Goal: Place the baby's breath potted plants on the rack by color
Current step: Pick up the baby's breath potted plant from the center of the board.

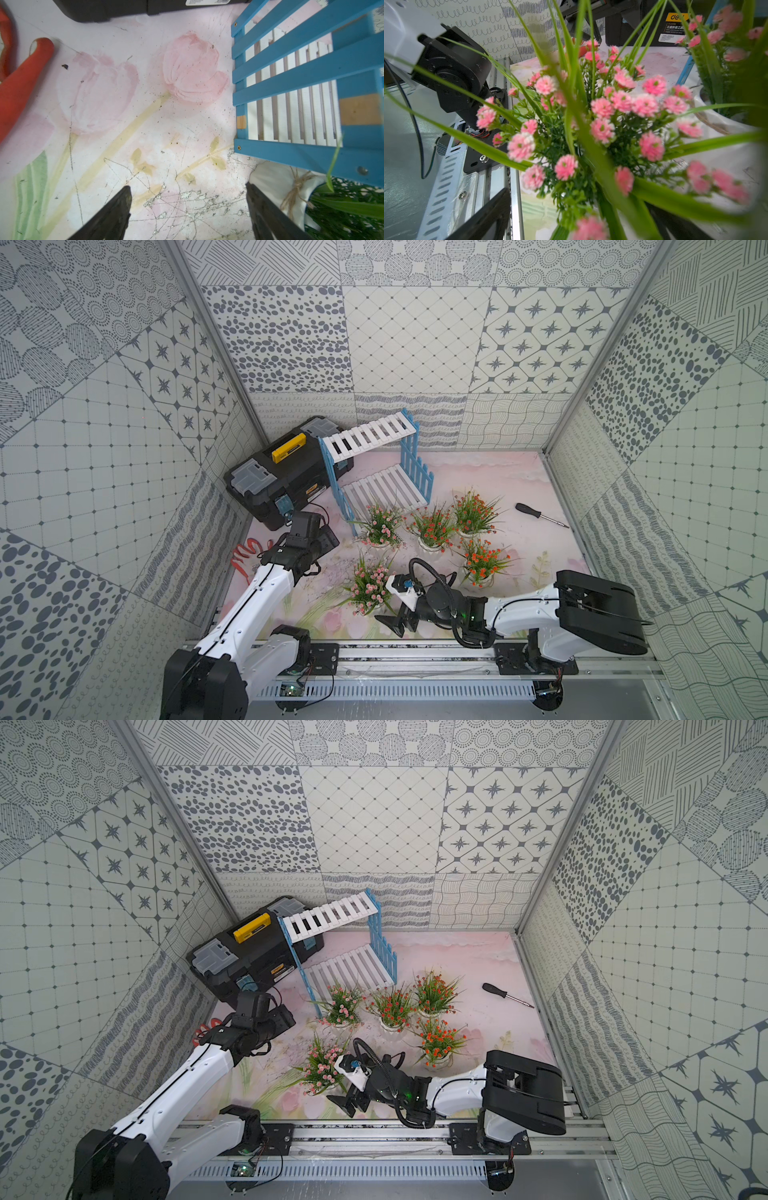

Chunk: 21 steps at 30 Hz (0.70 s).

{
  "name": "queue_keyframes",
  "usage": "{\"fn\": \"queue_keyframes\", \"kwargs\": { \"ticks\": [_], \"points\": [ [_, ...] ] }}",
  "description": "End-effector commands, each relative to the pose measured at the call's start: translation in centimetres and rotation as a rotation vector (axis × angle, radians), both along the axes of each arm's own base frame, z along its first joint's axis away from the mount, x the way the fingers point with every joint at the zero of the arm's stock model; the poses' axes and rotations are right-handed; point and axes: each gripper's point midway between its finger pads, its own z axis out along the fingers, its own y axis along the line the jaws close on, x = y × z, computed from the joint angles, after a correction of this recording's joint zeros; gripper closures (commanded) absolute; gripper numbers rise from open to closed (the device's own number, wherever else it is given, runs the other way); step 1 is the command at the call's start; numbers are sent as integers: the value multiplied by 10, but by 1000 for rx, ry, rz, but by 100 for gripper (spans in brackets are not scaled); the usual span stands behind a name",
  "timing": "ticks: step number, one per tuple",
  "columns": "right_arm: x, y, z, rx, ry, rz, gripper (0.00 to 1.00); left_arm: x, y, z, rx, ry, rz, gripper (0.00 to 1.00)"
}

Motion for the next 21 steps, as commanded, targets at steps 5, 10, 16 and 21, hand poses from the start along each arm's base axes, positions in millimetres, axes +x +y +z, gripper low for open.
{"fn": "queue_keyframes", "kwargs": {
  "ticks": [5,10,16,21],
  "points": [
    [1,26,19,112,-30,18,2,-3,-3,-3,-19,17,2,14],
    [5,34,15,115,-49,11,2,-4,-3,-2,-21,13,1,14],
    [5,45,9,115,-52,29,2,-5,-3,0,-22,8,-2,13],
    [4,51,6,111,-67,34,2,-8,-2,-2,-20,21,-1,14]
  ]
}}
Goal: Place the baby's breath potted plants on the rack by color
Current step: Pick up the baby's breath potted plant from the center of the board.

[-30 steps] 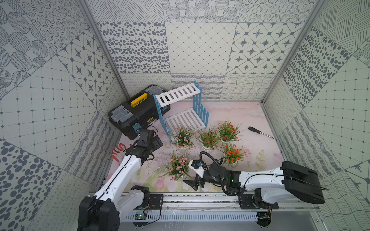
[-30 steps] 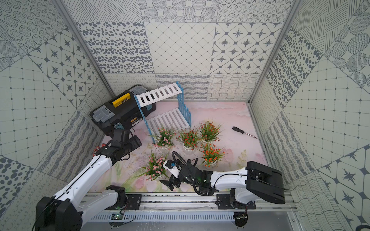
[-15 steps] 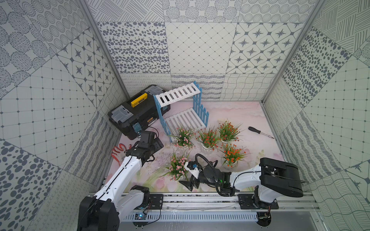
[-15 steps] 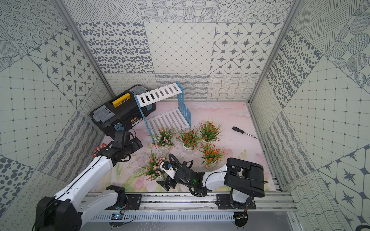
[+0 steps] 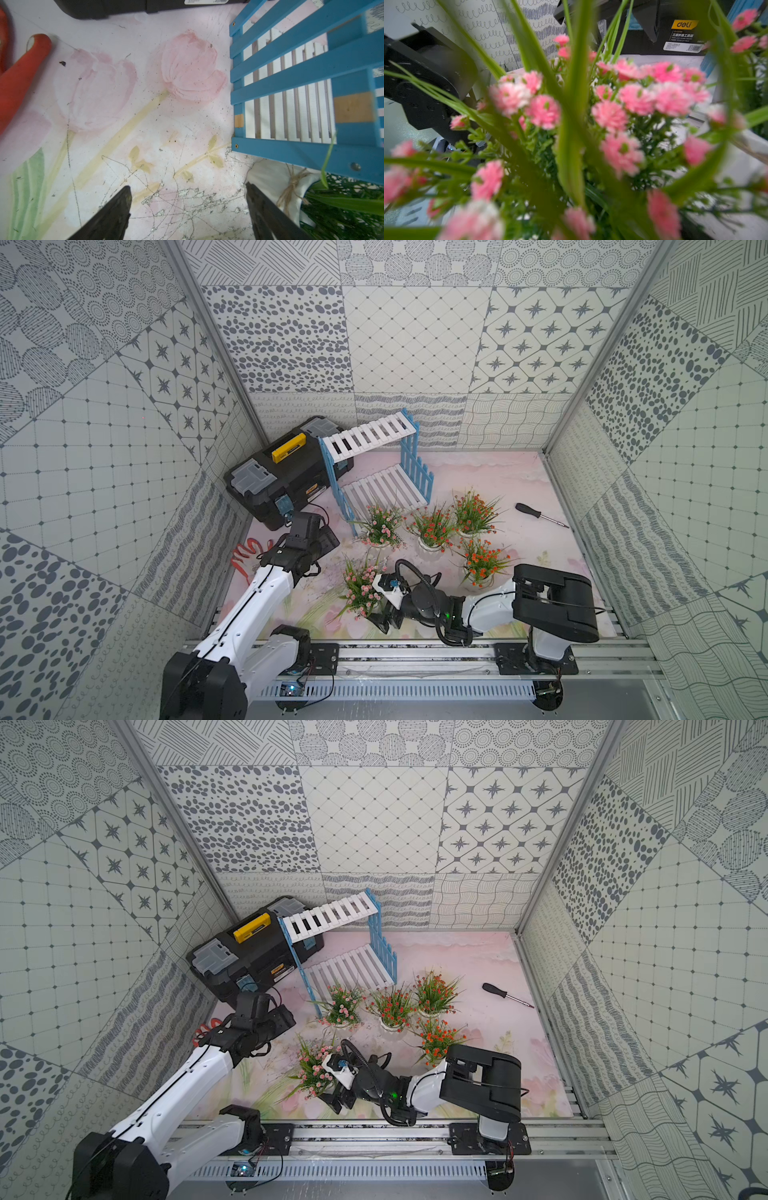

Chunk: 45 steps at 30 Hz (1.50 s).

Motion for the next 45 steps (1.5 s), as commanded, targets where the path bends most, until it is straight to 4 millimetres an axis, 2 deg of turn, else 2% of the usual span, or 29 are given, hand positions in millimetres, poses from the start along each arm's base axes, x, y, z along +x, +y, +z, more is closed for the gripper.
{"fn": "queue_keyframes", "kwargs": {
  "ticks": [1,13,25,31,45],
  "points": [
    [-3,14,17,70,-40,26,2,-8,-2,-6,-9,37,-5,13],
    [-2,31,1,71,-67,36,2,-18,-5,-16,-31,76,-9,14],
    [5,45,5,103,-90,27,2,-16,-6,-13,-32,67,-16,14],
    [9,49,-2,81,-70,17,2,-18,-6,-17,-33,77,-18,14],
    [16,46,3,85,-65,-17,25,-17,-7,-18,-40,68,-15,14]
  ]
}}
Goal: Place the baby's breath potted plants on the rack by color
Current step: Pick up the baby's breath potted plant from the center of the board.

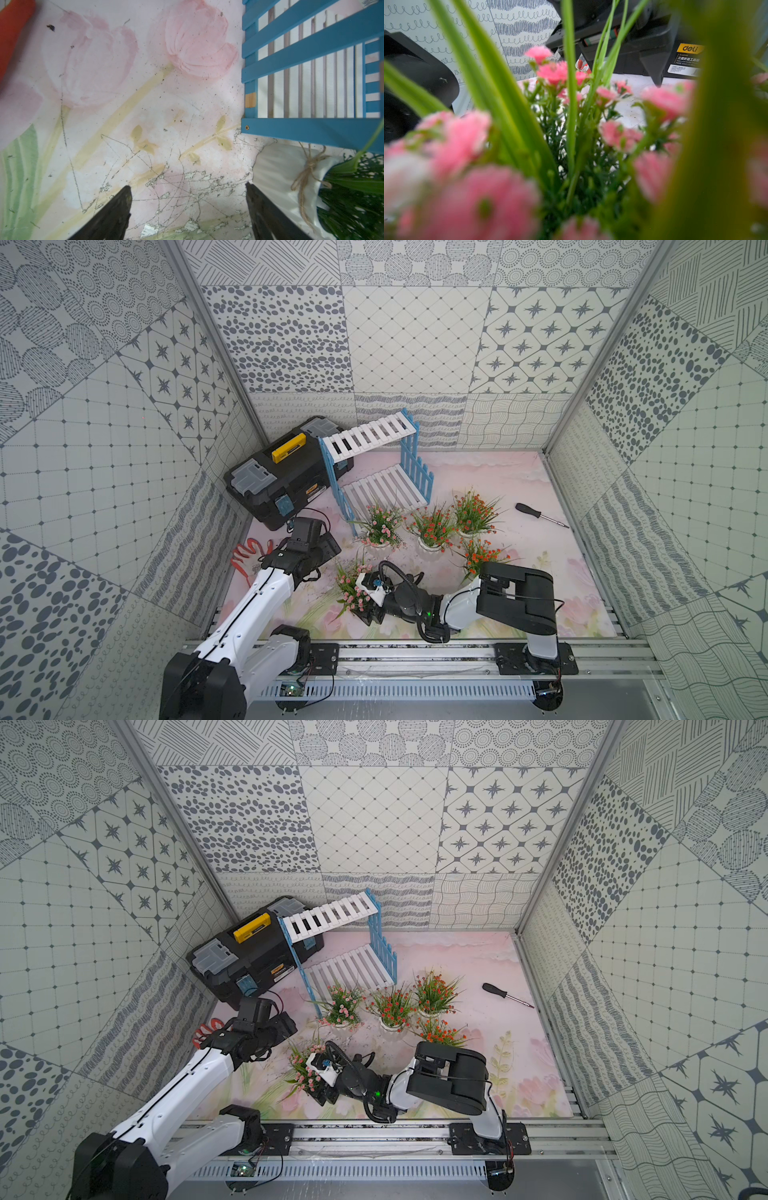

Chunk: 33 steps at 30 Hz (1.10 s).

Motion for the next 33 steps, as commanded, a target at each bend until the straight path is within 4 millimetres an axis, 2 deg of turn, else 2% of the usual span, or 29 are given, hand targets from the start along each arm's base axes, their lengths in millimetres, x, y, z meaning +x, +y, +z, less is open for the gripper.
{"fn": "queue_keyframes", "kwargs": {
  "ticks": [1,8,20,23,33],
  "points": [
    [0,2,8,28,8,-5,25,0,-1,1,-8,-8,3,14],
    [-2,-3,22,35,-8,-5,28,3,-2,1,-14,-18,6,14],
    [-9,-12,71,59,-28,10,28,7,-3,-2,-18,-16,9,14],
    [-10,-14,89,63,-30,12,28,7,-4,-3,-17,-12,10,14],
    [-8,-19,174,48,-49,5,25,14,-5,2,-28,-42,9,14]
  ]
}}
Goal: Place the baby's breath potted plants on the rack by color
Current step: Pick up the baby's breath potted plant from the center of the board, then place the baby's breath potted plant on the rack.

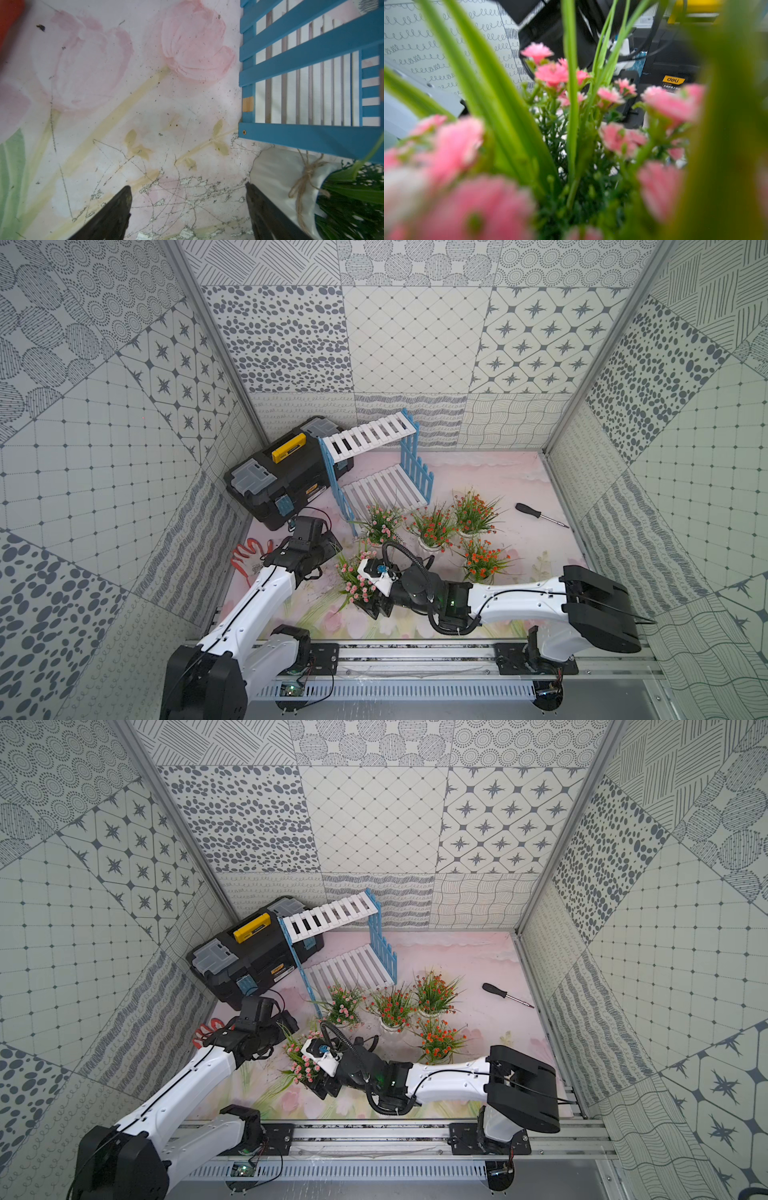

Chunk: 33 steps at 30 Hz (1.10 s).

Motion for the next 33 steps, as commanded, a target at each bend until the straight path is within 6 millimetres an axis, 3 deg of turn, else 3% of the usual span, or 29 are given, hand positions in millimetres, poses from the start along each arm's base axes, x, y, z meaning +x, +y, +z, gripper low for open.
{"fn": "queue_keyframes", "kwargs": {
  "ticks": [1,8,15,24,33],
  "points": [
    [4,2,62,89,-41,-5,26,6,-3,3,-15,-27,0,14],
    [34,7,101,91,-21,-47,25,5,-3,5,-19,-32,-1,14],
    [86,6,143,99,-20,-110,25,3,-2,8,-17,-43,-5,14],
    [150,3,170,102,-90,-170,24,2,-3,10,-21,-49,-13,14],
    [200,0,202,139,-171,-209,24,2,-5,15,-27,-63,-22,14]
  ]
}}
